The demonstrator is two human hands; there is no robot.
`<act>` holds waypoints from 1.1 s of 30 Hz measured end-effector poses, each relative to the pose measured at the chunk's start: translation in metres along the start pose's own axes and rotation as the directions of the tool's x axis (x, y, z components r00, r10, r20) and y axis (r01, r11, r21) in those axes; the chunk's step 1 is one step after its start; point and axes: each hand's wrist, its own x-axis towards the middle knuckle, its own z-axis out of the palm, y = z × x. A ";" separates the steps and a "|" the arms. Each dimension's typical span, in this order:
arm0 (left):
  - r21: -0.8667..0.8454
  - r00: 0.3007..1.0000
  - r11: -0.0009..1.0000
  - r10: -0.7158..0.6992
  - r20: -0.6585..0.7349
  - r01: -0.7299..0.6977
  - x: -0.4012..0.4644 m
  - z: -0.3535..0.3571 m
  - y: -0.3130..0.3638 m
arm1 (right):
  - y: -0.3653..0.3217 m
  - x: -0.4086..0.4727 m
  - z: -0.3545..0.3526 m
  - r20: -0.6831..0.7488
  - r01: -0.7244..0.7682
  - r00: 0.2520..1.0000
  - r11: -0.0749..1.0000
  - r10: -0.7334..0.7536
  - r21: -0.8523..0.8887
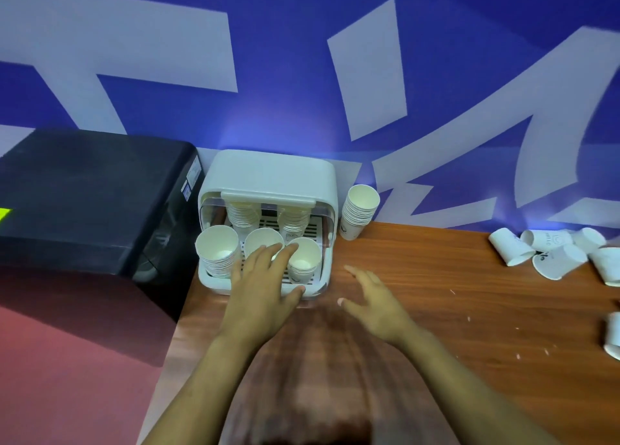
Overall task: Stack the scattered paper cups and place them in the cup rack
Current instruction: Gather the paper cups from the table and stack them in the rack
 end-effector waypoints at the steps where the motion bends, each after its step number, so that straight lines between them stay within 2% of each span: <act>1: -0.052 1.000 0.999 0.015 -0.001 -0.015 -0.003 0.002 0.005 | 0.009 -0.018 -0.001 0.016 -0.036 0.999 0.999 0.036 0.007; 5: -0.190 0.997 0.980 0.063 0.034 -0.056 -0.009 0.022 0.026 | 0.053 -0.082 -0.004 0.105 -0.182 0.976 0.980 0.190 -0.081; 9: -0.230 0.990 0.973 0.063 0.128 -0.033 -0.016 0.045 0.042 | 0.078 -0.109 -0.018 0.070 -0.282 0.956 0.958 0.285 -0.042; 13: -0.197 0.965 0.979 0.099 0.244 -0.051 -0.029 0.061 0.070 | 0.099 -0.128 -0.039 0.006 -0.273 0.962 0.962 0.273 0.007; 17: -0.140 0.959 0.987 0.115 0.258 -0.081 -0.034 0.073 0.103 | 0.126 -0.135 -0.066 -0.021 -0.246 0.968 0.965 0.248 0.087; 21: -0.086 0.971 0.996 0.040 0.235 -0.020 -0.043 0.095 0.150 | 0.170 -0.150 -0.103 0.003 -0.202 0.979 0.958 0.205 0.203; 23: -0.075 0.970 0.997 0.012 0.245 0.007 -0.051 0.114 0.185 | 0.199 -0.164 -0.126 0.009 -0.181 0.983 0.962 0.183 0.207; 28: -0.103 0.941 0.995 0.052 0.335 -0.018 -0.068 0.168 0.267 | 0.266 -0.192 -0.188 -0.047 -0.165 0.983 0.961 0.180 0.221; 33: -0.133 0.930 0.990 0.015 0.368 0.037 -0.068 0.188 0.292 | 0.292 -0.191 -0.215 -0.030 -0.164 0.985 0.969 0.172 0.183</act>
